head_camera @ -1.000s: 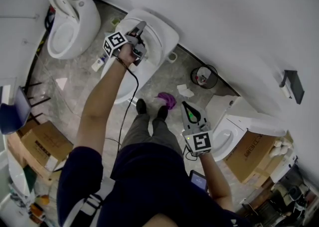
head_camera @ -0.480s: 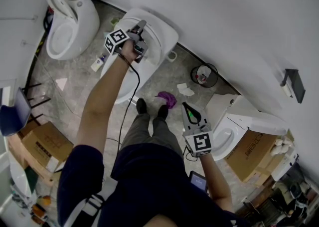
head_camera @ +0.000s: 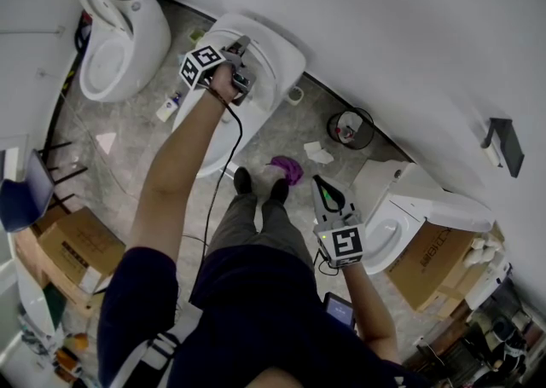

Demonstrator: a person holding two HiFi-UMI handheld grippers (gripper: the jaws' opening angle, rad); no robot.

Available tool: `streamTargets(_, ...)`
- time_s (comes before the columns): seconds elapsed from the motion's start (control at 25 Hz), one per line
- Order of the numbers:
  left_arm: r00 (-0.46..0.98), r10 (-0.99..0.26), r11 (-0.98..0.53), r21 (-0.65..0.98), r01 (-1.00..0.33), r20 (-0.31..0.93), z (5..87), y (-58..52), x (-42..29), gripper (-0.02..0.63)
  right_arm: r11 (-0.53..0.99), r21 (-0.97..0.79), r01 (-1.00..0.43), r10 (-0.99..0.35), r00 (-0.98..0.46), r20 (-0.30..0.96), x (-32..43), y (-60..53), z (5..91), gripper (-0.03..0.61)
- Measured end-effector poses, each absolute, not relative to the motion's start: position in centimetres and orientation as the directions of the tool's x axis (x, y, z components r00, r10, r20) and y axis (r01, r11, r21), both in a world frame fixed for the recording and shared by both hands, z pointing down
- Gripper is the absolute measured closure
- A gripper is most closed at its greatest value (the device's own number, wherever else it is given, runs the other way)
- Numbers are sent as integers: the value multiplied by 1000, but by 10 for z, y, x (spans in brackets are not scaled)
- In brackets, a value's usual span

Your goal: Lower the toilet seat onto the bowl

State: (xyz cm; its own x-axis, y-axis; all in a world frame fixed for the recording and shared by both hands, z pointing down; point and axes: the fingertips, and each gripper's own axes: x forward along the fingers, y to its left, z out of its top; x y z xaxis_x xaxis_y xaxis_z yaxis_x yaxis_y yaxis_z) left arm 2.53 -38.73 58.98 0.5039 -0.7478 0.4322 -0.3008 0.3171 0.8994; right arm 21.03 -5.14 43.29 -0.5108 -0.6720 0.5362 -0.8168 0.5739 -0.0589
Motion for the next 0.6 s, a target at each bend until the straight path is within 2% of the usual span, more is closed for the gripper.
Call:
streamTargets(0.4, 443, -712, 410, 834, -368, 545, 599, -385, 22, 479, 562, -68, -824, -673, -504, 542, 217, -52, 436, 558)
streamTargets(0.6, 441, -707, 409, 828, -383, 553, 596, -382, 22, 480, 568, -61, -821, -667, -503, 551, 219, -47, 437, 558)
